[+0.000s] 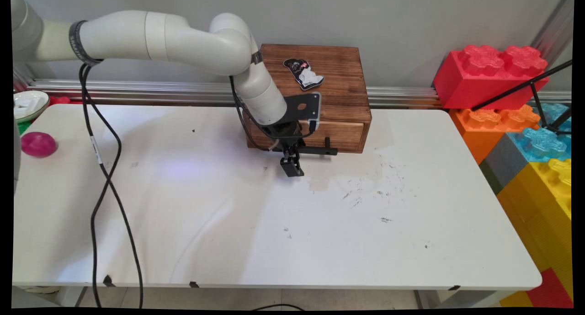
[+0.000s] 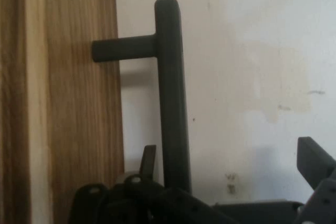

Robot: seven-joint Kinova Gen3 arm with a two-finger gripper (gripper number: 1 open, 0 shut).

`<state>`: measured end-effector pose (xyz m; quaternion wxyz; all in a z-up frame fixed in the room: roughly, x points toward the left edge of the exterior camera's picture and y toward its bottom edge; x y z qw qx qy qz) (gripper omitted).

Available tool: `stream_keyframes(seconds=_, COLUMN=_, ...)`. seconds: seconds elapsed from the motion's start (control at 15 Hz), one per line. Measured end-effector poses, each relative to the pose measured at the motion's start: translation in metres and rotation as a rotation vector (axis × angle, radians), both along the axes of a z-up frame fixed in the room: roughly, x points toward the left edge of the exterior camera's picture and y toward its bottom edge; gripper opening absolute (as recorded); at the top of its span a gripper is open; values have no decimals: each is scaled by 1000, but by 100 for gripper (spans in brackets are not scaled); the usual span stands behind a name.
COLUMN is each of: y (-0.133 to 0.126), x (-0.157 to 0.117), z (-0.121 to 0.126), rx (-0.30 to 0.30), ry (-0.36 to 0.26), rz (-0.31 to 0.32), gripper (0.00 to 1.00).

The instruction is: Open the drawer

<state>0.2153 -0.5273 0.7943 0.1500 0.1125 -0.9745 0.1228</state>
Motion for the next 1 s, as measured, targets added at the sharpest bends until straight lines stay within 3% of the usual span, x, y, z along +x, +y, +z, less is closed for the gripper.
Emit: stream_keyframes(seconds=1.0, y=12, x=-9, z=-16, rx=3, ry=14, rz=-27, gripper=100)
